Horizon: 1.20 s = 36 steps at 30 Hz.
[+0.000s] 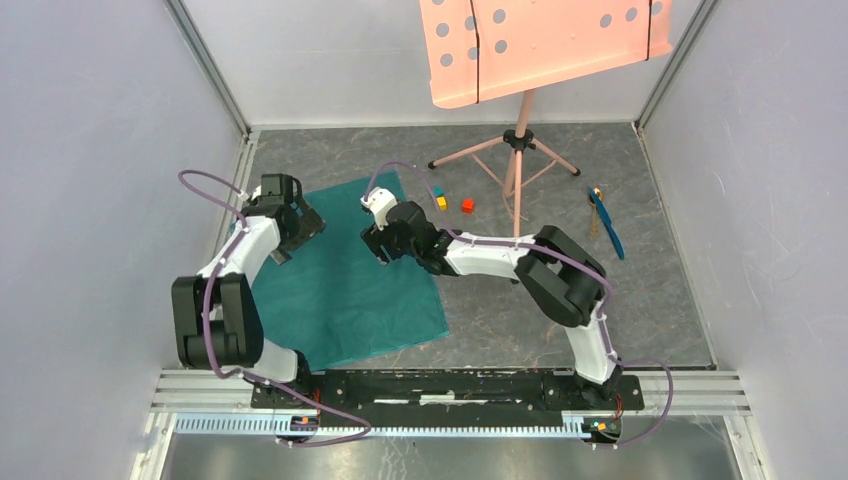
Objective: Fold the napkin into a case and place the utensils inside
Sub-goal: Flatten out the crumpled napkin at the center of the board, then smooth out the napkin at the center of the board.
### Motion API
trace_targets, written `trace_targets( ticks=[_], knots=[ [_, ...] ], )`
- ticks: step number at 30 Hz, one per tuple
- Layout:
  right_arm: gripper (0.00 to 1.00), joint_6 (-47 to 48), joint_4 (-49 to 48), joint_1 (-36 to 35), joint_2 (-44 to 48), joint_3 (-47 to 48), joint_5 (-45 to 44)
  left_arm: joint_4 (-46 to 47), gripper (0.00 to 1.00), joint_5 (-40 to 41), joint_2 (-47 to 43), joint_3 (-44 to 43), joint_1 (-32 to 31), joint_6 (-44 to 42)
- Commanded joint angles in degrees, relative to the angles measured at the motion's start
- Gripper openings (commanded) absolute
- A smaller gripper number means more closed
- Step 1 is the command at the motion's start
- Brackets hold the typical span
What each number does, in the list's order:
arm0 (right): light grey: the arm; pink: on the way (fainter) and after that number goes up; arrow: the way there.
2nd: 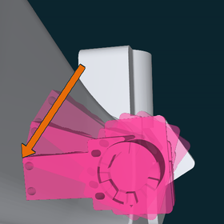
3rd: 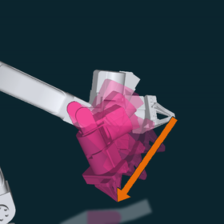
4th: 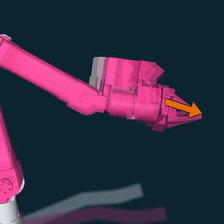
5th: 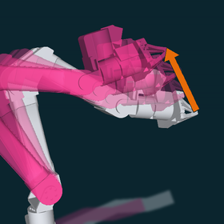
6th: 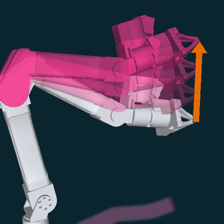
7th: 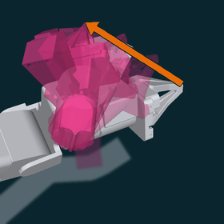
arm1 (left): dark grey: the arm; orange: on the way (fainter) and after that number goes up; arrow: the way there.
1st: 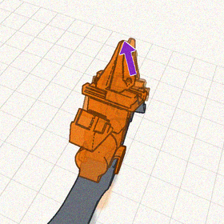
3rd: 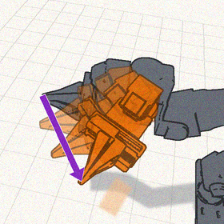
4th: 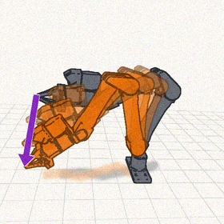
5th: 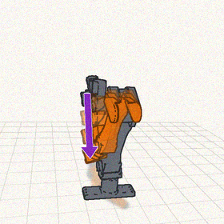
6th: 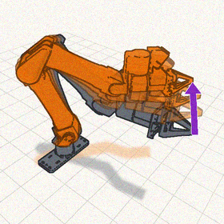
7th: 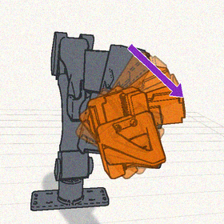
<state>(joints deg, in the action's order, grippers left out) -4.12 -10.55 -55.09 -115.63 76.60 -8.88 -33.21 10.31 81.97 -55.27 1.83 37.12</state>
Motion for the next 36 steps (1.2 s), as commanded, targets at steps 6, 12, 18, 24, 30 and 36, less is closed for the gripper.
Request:
trace_targets(
  ticks=[6, 12, 18, 24, 30, 36],
  knots=[
    [0.56, -8.35, -2.07, 6.46, -9.87, 7.85, 6.76, 13.68, 1.0, -3.35, 12.31, -2.66, 1.78, 9.59],
    [0.54, -10.78, 0.1, 8.21, -14.32, 10.89, 5.42, 14.65, 1.0, -9.97, 23.41, -9.04, 1.71, 12.53],
    [0.54, -12.29, 4.75, 10.58, -14.84, 11.6, -1.83, 16.25, 1.0, -17.14, 32.09, -18.12, -1.11, 13.13],
    [0.56, -3.96, 7.6, 12.2, -14.42, 17.02, 4.76, 7.79, 1.0, -18.63, 29.1, -26.5, -1.18, 3.48],
    [0.57, -2.54, 8.56, 12.69, -11.6, 15.54, 7.94, 4.21, 1.0, -21.72, 20.39, -23.85, 9.59, -0.97],
    [0.59, -1.11, 5.99, 12.79, -7.74, 8.6, 8.73, 2.71, 1.0, -19.22, 20.71, -24.95, 19.57, -2.75]
  ],
)
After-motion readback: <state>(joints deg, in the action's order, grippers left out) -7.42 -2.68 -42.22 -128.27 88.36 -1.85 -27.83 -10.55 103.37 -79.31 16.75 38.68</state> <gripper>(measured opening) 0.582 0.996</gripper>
